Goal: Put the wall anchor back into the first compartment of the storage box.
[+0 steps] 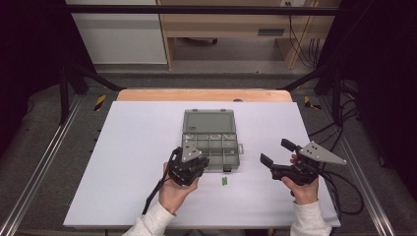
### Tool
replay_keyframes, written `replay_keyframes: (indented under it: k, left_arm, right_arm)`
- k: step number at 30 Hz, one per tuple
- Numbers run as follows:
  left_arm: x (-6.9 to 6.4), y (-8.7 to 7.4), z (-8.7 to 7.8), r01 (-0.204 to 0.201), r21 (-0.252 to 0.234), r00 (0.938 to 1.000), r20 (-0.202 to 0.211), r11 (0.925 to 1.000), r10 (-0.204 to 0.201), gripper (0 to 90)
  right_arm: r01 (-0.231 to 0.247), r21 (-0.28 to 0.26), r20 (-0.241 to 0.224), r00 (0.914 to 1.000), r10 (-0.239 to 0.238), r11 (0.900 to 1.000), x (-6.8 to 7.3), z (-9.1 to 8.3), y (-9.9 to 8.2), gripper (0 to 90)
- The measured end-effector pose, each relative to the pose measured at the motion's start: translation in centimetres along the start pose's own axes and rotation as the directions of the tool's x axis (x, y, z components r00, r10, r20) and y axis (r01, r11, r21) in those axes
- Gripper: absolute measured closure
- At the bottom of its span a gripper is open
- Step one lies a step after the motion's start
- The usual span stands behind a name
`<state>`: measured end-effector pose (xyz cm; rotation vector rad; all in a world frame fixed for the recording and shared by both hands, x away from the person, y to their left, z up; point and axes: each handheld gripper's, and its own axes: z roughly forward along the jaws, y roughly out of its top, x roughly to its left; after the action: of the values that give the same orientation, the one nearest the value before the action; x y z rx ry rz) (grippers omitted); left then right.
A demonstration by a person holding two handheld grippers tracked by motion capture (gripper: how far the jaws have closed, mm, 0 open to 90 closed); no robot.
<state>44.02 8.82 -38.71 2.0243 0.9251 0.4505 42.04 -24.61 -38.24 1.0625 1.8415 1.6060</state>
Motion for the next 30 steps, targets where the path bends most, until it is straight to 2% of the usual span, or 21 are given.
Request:
replay_keyframes:
  k: [3,5,7,14,17,23,26,30]
  left_arm:
    - [1.3,0.8,-0.4,-0.005,-0.014,0.9999,-0.01,0.9999,0.004,84.5]
    - [2.0,1.2,-0.4,0.008,-0.028,0.9999,-0.012,0.9996,-0.008,84.5]
    - [2.7,1.4,-0.4,-0.001,-0.026,0.9995,-0.031,0.9997,0.0,84.5]
    - [4.5,1.7,0.6,0.001,-0.035,0.9992,-0.04,0.9994,-0.003,84.5]
    - [5.3,1.8,1.2,0.002,-0.035,0.9995,-0.03,0.9994,-0.003,84.5]
    - [7.1,1.7,2.5,0.056,-0.043,0.9979,-0.029,0.9975,-0.057,84.4]
    - [7.9,1.5,3.1,0.065,-0.039,0.9965,-0.05,0.9972,-0.066,84.5]
    - [8.5,1.2,3.9,0.081,-0.028,0.995,-0.056,0.9963,-0.083,84.4]
  right_arm:
    - [0.001,0.005,0.004,1.0,-0.001,1.0,0.0,0.0,0.0,5.2]
    - [-0.001,0.006,0.003,1.0,0.001,1.0,0.0,0.1,0.0,5.2]
    - [-0.001,0.01,0.003,1.0,0.001,1.0,0.0,0.1,0.0,5.2]
    - [0.0,0.013,0.005,1.0,0.0,0.9999,0.0,0.2,-0.1,5.1]
    - [0.001,0.011,0.004,1.0,-0.001,0.9999,0.0,0.2,-0.1,5.1]
    - [-0.001,0.014,0.005,1.0,0.001,0.9999,0.0,0.2,-0.1,5.1]
    - [0.0,0.013,0.007,1.0,0.0,0.9999,0.0,0.2,-0.1,5.0]
    - [0.0,0.018,0.009,1.0,0.0,0.9998,-0.1,0.2,-0.2,5.0]
